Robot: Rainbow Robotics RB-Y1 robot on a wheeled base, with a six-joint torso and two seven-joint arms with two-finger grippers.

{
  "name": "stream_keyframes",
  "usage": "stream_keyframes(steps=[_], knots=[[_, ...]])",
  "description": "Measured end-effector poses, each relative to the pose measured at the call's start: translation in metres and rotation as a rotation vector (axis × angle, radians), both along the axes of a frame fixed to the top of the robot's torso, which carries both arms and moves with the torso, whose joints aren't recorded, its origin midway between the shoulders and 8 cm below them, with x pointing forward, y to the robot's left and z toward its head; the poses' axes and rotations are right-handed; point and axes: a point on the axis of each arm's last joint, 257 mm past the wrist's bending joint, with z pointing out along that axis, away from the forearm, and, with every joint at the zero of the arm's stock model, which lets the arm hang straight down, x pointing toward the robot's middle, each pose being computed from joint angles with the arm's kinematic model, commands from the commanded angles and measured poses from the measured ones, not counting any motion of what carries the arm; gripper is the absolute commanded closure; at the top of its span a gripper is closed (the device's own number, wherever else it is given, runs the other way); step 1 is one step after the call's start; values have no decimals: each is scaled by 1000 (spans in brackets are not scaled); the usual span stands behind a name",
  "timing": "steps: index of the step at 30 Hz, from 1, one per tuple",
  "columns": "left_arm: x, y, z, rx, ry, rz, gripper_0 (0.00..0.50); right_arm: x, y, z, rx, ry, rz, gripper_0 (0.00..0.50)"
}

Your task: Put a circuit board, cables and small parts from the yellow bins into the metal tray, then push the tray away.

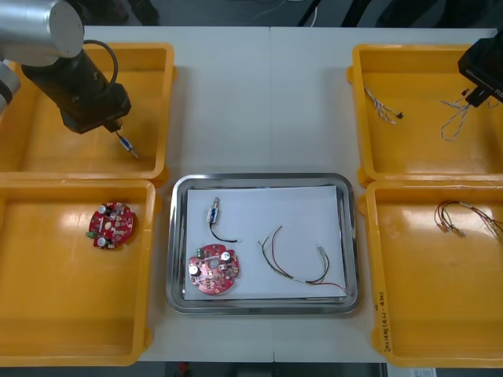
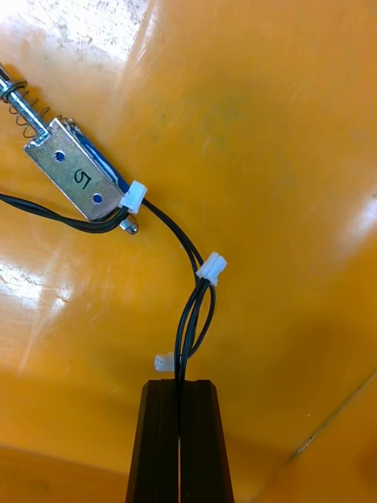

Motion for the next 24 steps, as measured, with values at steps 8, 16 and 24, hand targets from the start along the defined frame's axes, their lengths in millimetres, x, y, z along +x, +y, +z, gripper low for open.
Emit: stream_keyframes(steps=[8,16,24], knots=[[0,0,0,0,0,0,0,1,34,46,-90,-194,307,500],[0,2,0,2,-1,2,0,-25,63,49,-184,-259,566,500],[-4,7,14,26,-4,-12,0,-58,108,30,-288,-210,825,500]])
